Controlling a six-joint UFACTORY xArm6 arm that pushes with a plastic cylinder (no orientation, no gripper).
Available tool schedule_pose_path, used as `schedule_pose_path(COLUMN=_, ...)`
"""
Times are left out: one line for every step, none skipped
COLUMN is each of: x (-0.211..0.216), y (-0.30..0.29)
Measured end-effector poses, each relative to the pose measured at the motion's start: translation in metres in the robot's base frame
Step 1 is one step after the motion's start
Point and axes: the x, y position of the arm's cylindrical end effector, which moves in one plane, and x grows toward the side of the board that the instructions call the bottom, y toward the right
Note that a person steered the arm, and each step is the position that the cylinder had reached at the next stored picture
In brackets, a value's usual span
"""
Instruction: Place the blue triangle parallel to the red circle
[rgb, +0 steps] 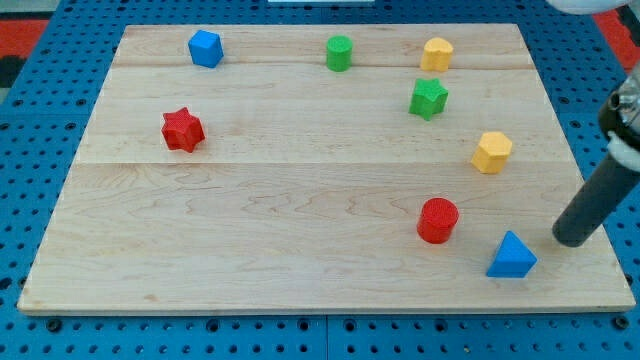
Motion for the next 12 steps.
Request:
schedule_pose_path(x=0.026, y=-0.046)
schedule_pose_path(x=0.042, y=-0.094)
schedule_pose_path(x=0.013, y=-0.16)
schedule_pose_path(x=0.009, y=-0.208)
schedule_pose_path(x=0.02, y=-0.184)
schedule_pose_path(x=0.023, y=-0.206)
schedule_pose_path(x=0.025, y=-0.267)
schedule_pose_path(x=0.024, y=-0.289)
schedule_pose_path(x=0.037, y=-0.283)
schedule_pose_path(x=0.045, y=-0.343)
schedule_pose_path(x=0.014, y=-0.358)
schedule_pose_path(x=-0.005, y=-0.314)
